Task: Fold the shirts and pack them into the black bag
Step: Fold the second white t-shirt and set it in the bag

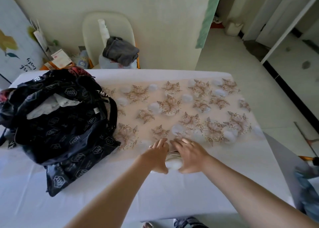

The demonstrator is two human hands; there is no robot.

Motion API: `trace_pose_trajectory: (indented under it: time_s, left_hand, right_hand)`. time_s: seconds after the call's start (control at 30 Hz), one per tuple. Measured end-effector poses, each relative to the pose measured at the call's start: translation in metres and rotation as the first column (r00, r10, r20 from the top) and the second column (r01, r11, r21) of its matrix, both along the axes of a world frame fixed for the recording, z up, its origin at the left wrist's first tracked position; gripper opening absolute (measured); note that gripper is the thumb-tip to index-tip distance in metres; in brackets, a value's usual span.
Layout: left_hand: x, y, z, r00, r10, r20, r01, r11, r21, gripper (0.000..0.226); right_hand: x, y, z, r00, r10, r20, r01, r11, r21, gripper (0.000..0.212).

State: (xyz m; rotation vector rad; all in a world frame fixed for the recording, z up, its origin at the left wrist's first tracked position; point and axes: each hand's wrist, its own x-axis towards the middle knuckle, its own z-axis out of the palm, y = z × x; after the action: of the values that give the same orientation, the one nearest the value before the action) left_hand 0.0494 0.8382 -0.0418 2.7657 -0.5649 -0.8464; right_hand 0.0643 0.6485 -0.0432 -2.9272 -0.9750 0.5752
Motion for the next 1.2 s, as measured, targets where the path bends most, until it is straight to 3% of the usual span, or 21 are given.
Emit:
trace_pose_trajectory:
  time_s: [0.1, 0.13, 0.23, 0.37, 0.53, 0.63, 0.9, 1.2]
  left_hand:
    - [-0.012, -0.007, -0.017, 0.996, -0.027, 0.08, 0.023, 0.999, 0.048, 0.123]
    - [-0.015, -0.009, -0.023, 0.992, -0.033, 0.123, 0.025, 0.998, 0.066, 0.123]
    - [-0.021, -0.012, -0.032, 0.971, -0.006, 0.24, -0.009, 0.998, 0.06, 0.1]
    - [-0.025, -0.012, -0.028, 0.972, 0.052, 0.228, -0.053, 0.999, -0.002, 0.085]
    - [-0.026, -0.007, 0.007, 0.949, 0.243, 0.203, -0.224, 0.968, -0.113, 0.062]
    - [-0.021, 0.013, 0.035, 0.928, 0.287, 0.237, -0.267, 0.957, -0.115, 0.059]
    - [0.0, 0.141, 0.102, 0.769, 0.446, 0.458, -0.364, 0.894, -0.26, 0.056]
    - [-0.044, 0.352, 0.081, 0.644, 0.555, 0.527, -0.461, 0.831, -0.312, 0.055]
  right_hand:
    - [-0.002, -0.004, -0.006, 0.998, 0.019, 0.055, -0.018, 0.999, -0.027, 0.096]
    - [-0.003, -0.005, -0.009, 0.998, 0.028, 0.057, -0.026, 0.999, -0.03, 0.097]
    - [-0.004, -0.006, -0.02, 1.0, 0.014, -0.016, -0.015, 0.999, -0.045, 0.1]
    - [-0.006, -0.011, -0.022, 0.997, 0.074, 0.001, -0.073, 0.993, -0.092, 0.099]
    - [0.011, -0.004, 0.008, 0.988, 0.135, -0.072, -0.133, 0.991, 0.023, 0.062]
    - [0.027, 0.017, 0.035, 0.986, 0.166, -0.027, -0.163, 0.984, 0.073, 0.056]
    - [0.071, 0.136, 0.102, 0.958, 0.235, 0.162, -0.268, 0.935, 0.231, 0.053]
    - [0.06, 0.346, 0.092, 0.896, 0.335, 0.292, -0.401, 0.892, 0.207, 0.052]
